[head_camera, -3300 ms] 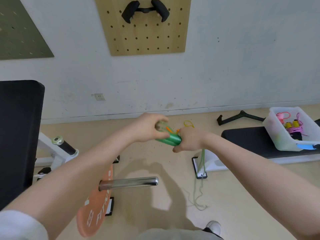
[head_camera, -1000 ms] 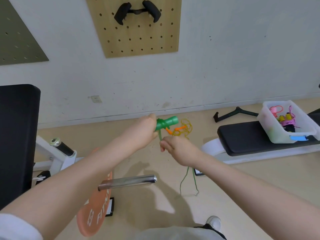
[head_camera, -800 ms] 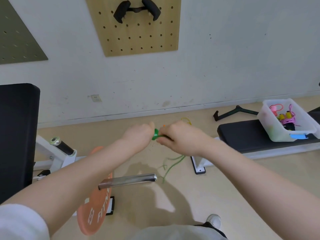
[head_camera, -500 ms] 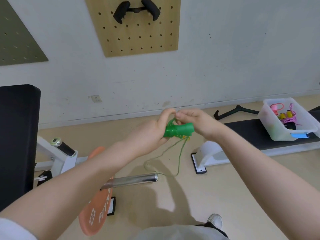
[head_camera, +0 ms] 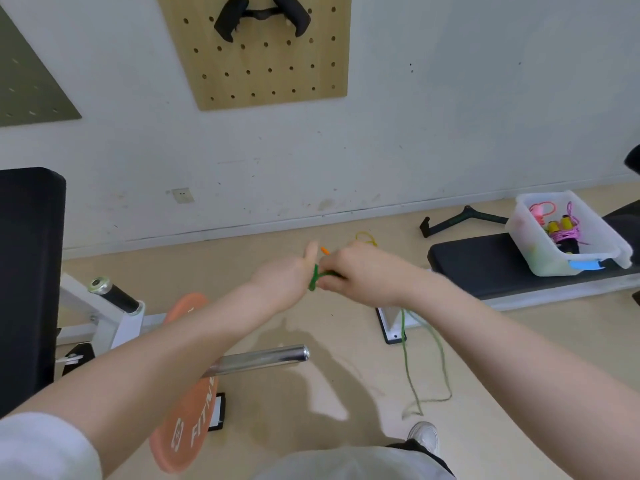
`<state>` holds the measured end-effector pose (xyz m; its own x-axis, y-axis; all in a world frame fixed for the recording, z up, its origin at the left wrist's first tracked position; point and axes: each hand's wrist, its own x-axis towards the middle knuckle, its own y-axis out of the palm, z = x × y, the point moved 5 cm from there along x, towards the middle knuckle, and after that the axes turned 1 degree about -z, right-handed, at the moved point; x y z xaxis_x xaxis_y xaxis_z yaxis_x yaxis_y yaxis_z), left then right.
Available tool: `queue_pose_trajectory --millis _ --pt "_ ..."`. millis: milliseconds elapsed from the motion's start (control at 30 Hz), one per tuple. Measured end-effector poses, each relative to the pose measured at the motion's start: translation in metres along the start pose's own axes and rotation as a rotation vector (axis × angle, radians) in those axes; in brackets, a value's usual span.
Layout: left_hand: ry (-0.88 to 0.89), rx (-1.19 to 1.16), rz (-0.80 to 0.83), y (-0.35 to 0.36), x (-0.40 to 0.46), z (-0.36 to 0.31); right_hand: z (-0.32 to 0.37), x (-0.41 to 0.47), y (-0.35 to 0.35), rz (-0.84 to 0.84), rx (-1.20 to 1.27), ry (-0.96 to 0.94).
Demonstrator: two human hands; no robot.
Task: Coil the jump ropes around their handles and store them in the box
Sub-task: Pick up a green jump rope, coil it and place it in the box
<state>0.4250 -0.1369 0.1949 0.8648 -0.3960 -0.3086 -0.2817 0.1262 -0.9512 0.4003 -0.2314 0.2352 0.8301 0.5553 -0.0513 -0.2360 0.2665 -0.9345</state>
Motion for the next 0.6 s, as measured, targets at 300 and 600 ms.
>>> queue_pose_trajectory --millis 300,600 --pt "0.232 -0.565 -0.173 -0.039 -0.020 -0.025 -0.060 -0.011 -0.005 -0.179 0.966 0.266" --pt "0.005 -0.521 -0.187 -0.040 0.002 0.008 -0.031 -0.003 0.030 -0.056 0.307 0.223"
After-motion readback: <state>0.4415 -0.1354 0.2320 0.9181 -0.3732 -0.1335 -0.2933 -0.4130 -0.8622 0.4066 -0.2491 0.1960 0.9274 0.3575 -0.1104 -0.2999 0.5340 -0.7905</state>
